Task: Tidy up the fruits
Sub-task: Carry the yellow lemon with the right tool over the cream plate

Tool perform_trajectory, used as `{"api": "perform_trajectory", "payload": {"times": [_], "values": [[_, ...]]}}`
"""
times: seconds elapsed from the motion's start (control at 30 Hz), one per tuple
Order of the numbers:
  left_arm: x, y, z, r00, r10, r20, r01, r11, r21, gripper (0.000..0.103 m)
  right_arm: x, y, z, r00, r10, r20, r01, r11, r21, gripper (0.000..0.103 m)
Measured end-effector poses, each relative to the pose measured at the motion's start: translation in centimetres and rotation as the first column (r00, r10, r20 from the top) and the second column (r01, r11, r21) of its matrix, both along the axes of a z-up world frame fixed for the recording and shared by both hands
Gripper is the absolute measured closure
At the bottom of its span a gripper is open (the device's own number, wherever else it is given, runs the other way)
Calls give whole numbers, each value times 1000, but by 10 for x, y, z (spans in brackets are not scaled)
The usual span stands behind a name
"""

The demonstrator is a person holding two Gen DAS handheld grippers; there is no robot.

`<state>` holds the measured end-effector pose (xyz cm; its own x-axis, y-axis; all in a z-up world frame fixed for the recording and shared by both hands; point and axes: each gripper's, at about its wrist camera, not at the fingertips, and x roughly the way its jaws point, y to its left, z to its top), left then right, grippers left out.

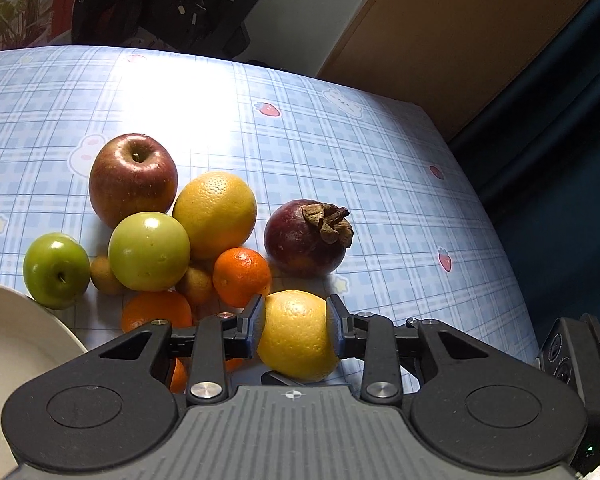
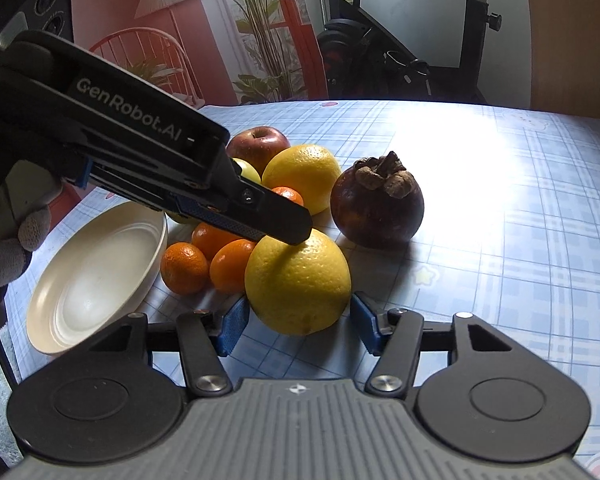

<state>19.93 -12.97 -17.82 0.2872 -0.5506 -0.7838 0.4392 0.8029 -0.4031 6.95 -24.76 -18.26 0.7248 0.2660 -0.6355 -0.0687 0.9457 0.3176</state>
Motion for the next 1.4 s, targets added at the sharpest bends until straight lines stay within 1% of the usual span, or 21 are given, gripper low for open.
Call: {"api": "perform_trajectory", "payload": {"times": [0.2,0.37,0.5,0.6,0.67,0.8,0.9,1.03,1.2,1.3,1.4], "values": [[3,-7,-8,1000,17,-12,-17,1000,-18,64,2,-3,-1,1000,-20,11,20,999,25,45],[-3,-8,-5,1000,-28,-4,28,1000,-10,64,-7,-1,2,1000,-28,1,28,999,30,45],[-12,-5,3,998,-61,12,61,998,-22,64,-16,1,10,1000,-31,3,30,999,35,45],[-15,4,11,998,-61,28,62,997,-37,64,-17,7,21,1000,-16,12,16,1000,24,45],[-15,14,18,998,-47,39,49,998,-49,64,-13,13,28,1000,4,24,-4,1000,13,45],[-13,44,36,997,-1,74,6,998,-65,64,3,33,45,997,52,56,-53,998,28,45],[-10,70,47,994,42,102,-35,997,-64,64,22,57,55,991,109,72,-110,994,4,45],[-2,114,57,987,109,116,-102,993,-67,64,52,94,61,979,190,76,-190,982,-16,45],[10,160,45,977,192,91,-187,981,-55,64,88,141,50,957,285,47,-283,958,-40,45],[18,176,33,972,223,74,-221,975,-36,64,105,164,37,944,330,17,-328,943,-64,45],[24,189,23,966,248,69,-247,969,-23,64,118,178,26,939,345,-3,-344,935,-81,45]]}}
